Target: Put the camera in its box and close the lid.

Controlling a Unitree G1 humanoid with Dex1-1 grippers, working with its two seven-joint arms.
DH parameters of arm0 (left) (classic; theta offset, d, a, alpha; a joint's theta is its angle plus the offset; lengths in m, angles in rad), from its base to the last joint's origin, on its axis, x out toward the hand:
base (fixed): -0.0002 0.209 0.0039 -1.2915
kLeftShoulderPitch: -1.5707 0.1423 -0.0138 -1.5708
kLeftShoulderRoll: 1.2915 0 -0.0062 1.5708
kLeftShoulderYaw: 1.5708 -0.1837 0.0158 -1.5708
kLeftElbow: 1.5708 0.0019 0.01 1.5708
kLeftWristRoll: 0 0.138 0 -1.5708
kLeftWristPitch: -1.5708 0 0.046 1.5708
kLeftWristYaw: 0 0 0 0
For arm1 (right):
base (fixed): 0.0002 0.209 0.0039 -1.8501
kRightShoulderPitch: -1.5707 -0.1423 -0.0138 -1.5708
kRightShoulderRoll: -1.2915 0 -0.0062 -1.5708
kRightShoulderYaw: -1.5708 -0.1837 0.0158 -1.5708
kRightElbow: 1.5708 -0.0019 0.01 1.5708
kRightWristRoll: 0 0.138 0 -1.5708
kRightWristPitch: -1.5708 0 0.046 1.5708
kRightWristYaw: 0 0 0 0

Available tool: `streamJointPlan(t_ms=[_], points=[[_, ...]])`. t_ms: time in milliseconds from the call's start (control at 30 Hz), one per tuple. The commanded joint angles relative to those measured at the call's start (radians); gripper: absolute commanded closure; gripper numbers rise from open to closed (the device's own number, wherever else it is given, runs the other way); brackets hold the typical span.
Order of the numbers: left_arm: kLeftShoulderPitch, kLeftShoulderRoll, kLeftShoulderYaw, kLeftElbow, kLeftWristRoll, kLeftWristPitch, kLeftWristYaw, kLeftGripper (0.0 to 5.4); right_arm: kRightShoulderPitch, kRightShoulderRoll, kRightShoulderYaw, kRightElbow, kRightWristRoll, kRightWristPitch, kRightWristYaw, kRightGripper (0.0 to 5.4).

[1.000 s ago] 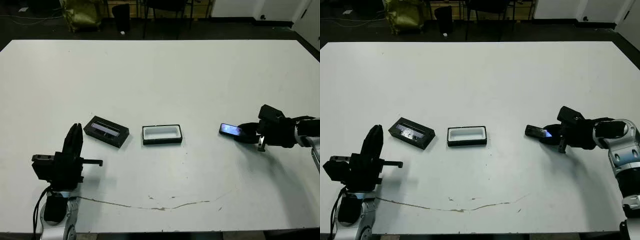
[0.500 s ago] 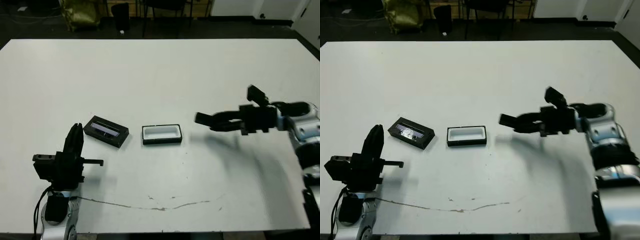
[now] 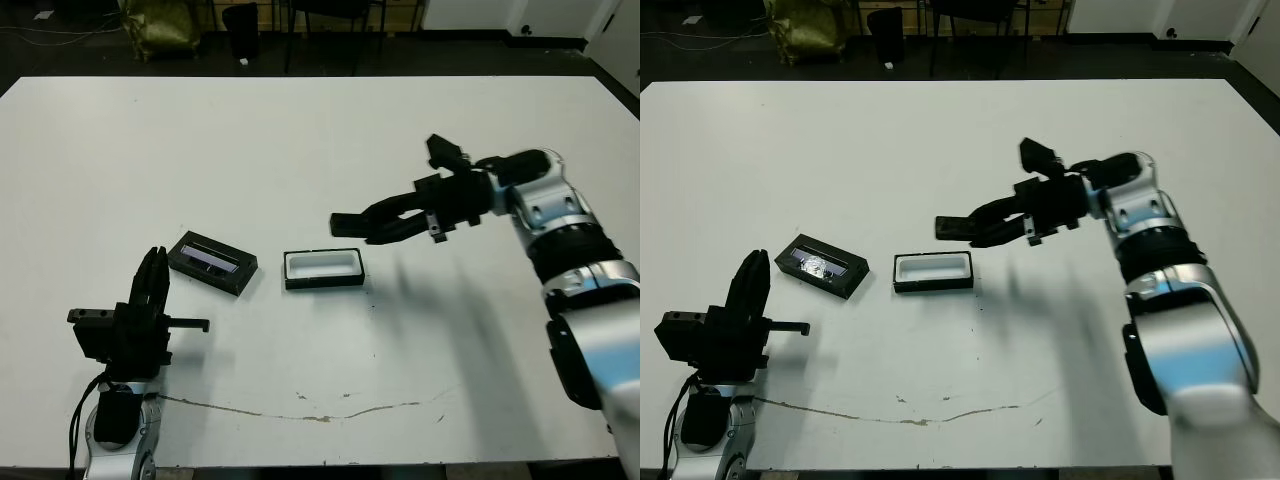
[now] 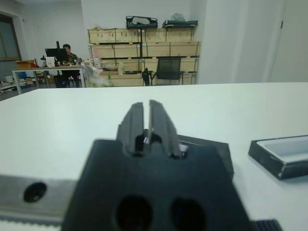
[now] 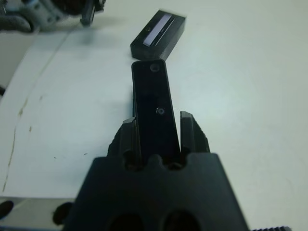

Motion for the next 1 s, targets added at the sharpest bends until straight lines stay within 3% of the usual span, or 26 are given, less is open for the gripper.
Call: streamJointPlan(t_ms=[33, 300, 533, 1000], points=[[0.019, 0.0, -0.007, -0.009, 0.011, 0.038, 0.01, 5.4, -0.019, 0.015, 0.035, -0.021, -0.042, -0.006, 0.002, 4.75], [0.035, -0.009, -0.017, -0.056, 0.008, 0.094, 0.029, 5.4, -0.019, 0.013, 0.062, -0.059, -0.088, 0.011, -0.012, 4.75], [0.027, 0.002, -0.007, -0.036, 0.0, 0.071, 0.018, 5.4, -0.014, 0.019, 0.052, -0.048, -0.088, 0.038, -0.017, 4.75], [0.009, 0.012, 0.003, 0.017, -0.027, 0.016, -0.01, 5.4, -0.022, 0.057, 0.032, 0.032, -0.099, 0.024, -0.115, 4.75]])
